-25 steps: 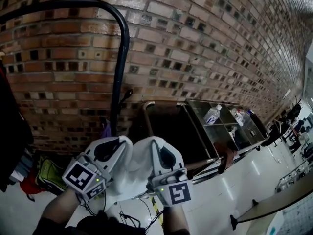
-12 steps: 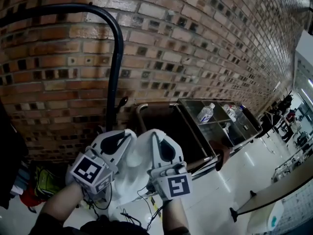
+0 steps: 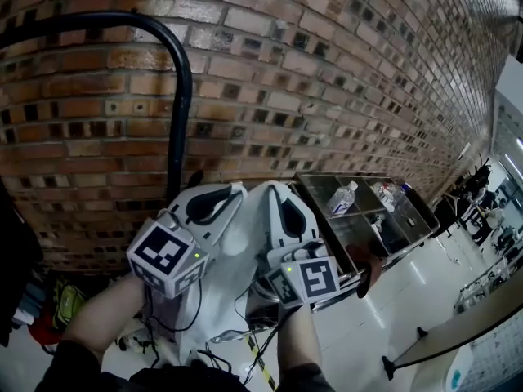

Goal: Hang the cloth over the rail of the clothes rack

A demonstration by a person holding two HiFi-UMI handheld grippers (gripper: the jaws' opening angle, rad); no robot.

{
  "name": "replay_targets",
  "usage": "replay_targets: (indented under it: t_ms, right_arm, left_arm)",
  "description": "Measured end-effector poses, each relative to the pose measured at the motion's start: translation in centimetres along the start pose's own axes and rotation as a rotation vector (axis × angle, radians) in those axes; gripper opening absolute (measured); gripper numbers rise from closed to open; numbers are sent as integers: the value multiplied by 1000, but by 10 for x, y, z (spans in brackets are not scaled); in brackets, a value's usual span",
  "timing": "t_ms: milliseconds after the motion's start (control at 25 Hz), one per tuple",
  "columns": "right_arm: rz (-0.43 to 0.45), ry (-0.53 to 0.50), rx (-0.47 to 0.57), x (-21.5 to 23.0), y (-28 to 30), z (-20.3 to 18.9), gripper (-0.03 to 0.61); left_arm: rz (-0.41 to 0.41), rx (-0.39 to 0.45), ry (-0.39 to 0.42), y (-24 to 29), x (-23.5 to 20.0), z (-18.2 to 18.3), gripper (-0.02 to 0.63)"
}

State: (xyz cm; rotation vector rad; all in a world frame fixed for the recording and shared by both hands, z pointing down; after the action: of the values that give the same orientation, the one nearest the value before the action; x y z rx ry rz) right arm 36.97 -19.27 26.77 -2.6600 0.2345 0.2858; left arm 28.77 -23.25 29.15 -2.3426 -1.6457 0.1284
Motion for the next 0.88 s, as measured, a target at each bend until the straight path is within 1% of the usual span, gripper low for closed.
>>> replay_targets:
  t_ms: [120,240,320,400,520,680,880]
  right_arm:
    - [23,17,42,20,15,12,32]
    - [46,16,68,35,28,20,32]
    - [58,-3,81,41,36,24,32]
    - [66,-41,94,46,42,29,32]
    - [83,-95,109,53,55,35,32]
    - [101,-130,140,64,73,50,32]
    - [107,-135,177,85,97,70,32]
  left_arm:
    - [23,34,33,21,-5,16,78]
    - [54,61,88,38,-9,25,80]
    - [69,74,127,47,-9,30,80]
    - [81,86,149,54,-9,38,80]
    - [87,101,144,63,-15,49,80]
    - [106,115,144,79,-28,70,80]
    - [127,121,121,103,-48,98,80]
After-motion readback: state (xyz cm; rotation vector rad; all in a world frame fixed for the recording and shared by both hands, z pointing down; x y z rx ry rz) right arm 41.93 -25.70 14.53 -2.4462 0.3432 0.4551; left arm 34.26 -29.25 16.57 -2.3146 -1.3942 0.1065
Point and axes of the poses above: the fingertips, and each gripper's own axes: y forward along the fingers, x to its right, z out of its top, the point moved 3 cm from there along -y, backward along the fingers, and after that the axes turned 4 degrees about z, right-handed, at the moved point
